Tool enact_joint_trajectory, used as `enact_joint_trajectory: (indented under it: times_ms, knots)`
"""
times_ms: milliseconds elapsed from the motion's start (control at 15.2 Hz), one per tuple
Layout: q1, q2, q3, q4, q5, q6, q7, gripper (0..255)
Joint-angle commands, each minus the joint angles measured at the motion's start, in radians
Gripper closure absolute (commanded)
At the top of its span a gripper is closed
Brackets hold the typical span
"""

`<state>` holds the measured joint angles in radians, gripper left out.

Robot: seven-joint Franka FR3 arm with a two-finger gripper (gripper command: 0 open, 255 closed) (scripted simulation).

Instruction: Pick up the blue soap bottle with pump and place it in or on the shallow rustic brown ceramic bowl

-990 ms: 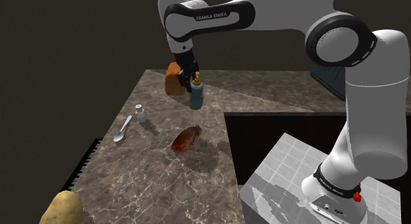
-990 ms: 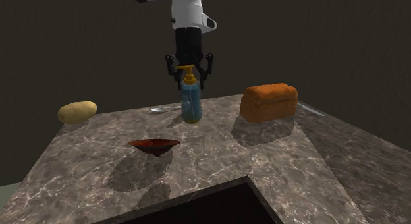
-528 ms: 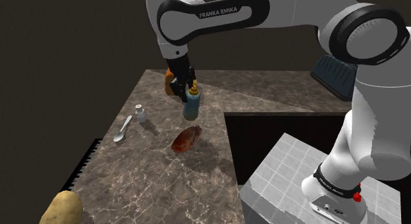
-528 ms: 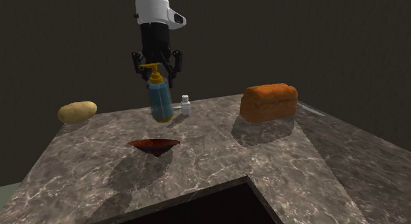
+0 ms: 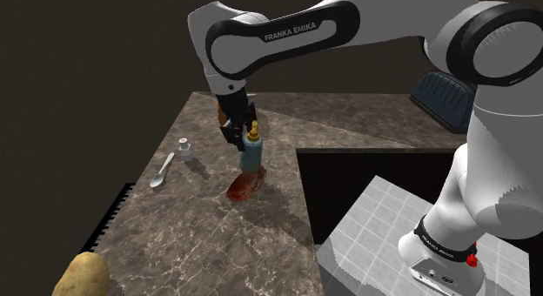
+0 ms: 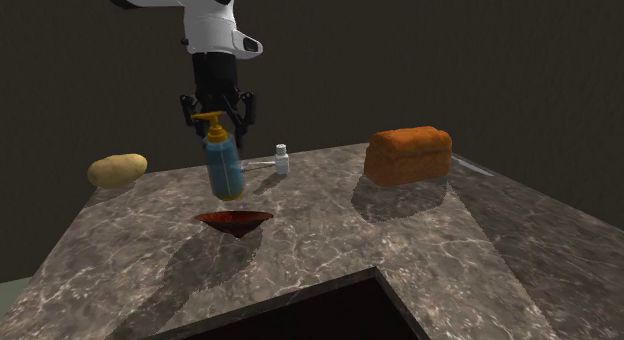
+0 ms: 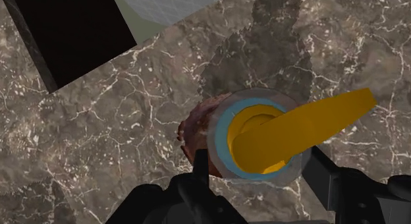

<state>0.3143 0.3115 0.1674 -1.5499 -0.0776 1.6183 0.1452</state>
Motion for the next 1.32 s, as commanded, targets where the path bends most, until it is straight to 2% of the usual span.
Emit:
enact_joint_trajectory:
  times_ms: [0, 594, 1188, 1254]
  knots:
    - [-0.001, 0.002, -0.001, -0.023, -0.001, 0.026, 0.001, 255]
    - [-0.002, 0.027, -0.003, -0.109, -0.006, 0.136, 0.007, 255]
    - [-0.002, 0.029, -0.003, -0.113, -0.006, 0.142, 0.007, 255]
    - [-0.002, 0.029, -0.003, -0.113, -0.006, 0.142, 0.007, 0]
